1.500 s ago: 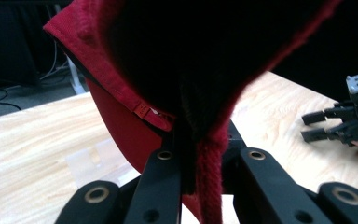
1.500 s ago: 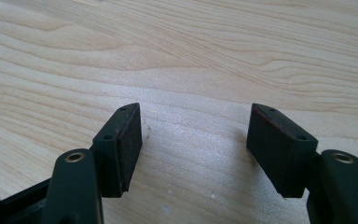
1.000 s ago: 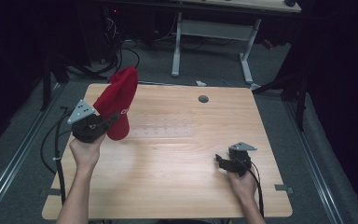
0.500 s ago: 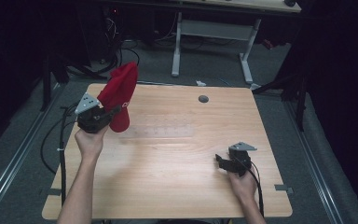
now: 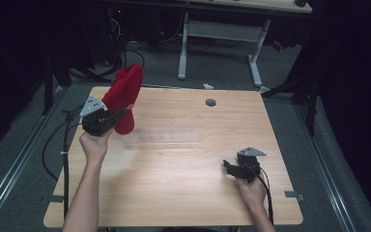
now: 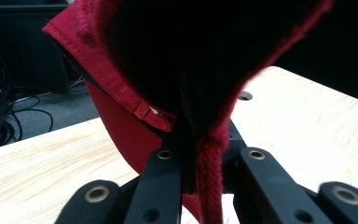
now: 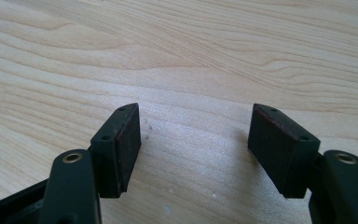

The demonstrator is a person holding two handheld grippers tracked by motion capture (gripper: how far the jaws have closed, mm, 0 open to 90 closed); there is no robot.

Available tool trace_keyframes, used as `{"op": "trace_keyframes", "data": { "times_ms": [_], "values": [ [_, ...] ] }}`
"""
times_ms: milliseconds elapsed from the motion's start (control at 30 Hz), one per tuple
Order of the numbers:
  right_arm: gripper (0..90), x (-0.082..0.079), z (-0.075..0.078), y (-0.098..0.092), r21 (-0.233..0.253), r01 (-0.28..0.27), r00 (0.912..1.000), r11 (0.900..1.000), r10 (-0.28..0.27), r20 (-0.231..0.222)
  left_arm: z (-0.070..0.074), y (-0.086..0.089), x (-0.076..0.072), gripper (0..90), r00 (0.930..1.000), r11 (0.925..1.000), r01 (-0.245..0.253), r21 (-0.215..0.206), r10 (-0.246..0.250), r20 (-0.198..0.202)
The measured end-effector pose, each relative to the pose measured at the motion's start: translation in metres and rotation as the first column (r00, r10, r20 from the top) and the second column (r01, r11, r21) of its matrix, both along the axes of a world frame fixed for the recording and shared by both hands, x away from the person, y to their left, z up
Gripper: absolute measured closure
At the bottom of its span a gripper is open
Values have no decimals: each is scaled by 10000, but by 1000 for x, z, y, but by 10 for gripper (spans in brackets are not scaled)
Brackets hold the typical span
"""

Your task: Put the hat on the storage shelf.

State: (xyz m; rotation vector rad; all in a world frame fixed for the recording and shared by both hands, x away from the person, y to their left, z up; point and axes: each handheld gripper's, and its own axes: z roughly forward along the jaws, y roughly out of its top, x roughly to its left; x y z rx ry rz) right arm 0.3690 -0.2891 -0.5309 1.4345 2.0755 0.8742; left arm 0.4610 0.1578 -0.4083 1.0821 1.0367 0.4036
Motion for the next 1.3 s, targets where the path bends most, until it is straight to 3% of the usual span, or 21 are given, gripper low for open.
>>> {"op": "trace_keyframes", "data": {
  "times_ms": [200,367,567,933,1200,1300],
  "values": [
    [346,0,0,0,1,-2,10000,10000,2,-1,-3,6,-2,832,9999,9998,-102,-161,104,85],
    [346,0,0,0,1,-5,10000,10000,5,-1,-11,9,-1,831,9998,9999,-126,-104,124,-123],
    [346,0,0,0,19,19,10000,10000,-19,-19,-14,3,-2,829,9999,9999,-111,113,111,4],
    [345,0,0,0,2,-5,10000,10000,5,-3,-18,13,-10,822,9999,9999,-117,-1,117,68],
    [345,0,0,0,1,-7,10000,10000,7,-4,-20,21,-3,820,9998,9995,-167,-286,163,-116],
    [346,0,0,0,18,18,10000,10000,-18,-19,-21,21,-1,820,9998,9996,-187,-192,185,-111]
  ]
}}
